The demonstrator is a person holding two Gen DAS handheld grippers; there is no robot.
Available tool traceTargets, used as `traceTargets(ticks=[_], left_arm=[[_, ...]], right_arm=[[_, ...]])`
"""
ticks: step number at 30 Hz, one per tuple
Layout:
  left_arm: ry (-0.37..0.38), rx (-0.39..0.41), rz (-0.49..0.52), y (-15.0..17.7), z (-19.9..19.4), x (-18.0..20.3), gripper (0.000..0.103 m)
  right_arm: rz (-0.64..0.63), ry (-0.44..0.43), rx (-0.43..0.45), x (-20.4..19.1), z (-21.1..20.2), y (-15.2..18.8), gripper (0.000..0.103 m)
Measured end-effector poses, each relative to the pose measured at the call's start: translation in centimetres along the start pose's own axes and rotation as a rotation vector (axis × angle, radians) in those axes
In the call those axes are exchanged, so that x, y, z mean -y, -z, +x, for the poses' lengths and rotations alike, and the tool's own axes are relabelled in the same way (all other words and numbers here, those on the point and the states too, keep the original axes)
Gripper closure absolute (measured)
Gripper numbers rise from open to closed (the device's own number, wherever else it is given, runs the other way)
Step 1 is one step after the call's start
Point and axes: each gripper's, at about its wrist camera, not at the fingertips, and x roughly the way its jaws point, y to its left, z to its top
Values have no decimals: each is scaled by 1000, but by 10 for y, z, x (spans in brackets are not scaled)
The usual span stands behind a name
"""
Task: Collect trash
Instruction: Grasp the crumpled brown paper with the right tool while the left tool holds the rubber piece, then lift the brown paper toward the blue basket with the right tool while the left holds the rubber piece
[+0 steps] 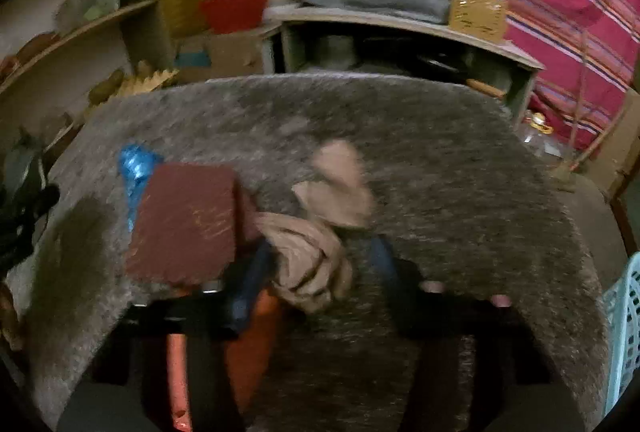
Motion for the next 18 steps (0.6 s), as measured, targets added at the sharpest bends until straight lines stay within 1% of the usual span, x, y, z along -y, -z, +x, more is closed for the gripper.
traceTargets(ticks=[4, 9, 13, 18], left_arm=[[-5, 20, -6, -3, -9, 0, 16], [2, 40, -28, -7, -22, 2, 16], [5, 50, -29, -10, -31, 9, 16], [12, 79, -25, -12, -49, 29, 16]], right_arm=[[-5, -13, 27, 1, -8, 1, 67], [1, 4, 75, 14, -29, -1, 67], [10, 38, 98, 31, -46, 2, 67], [32, 80, 135, 58, -71, 6, 67]])
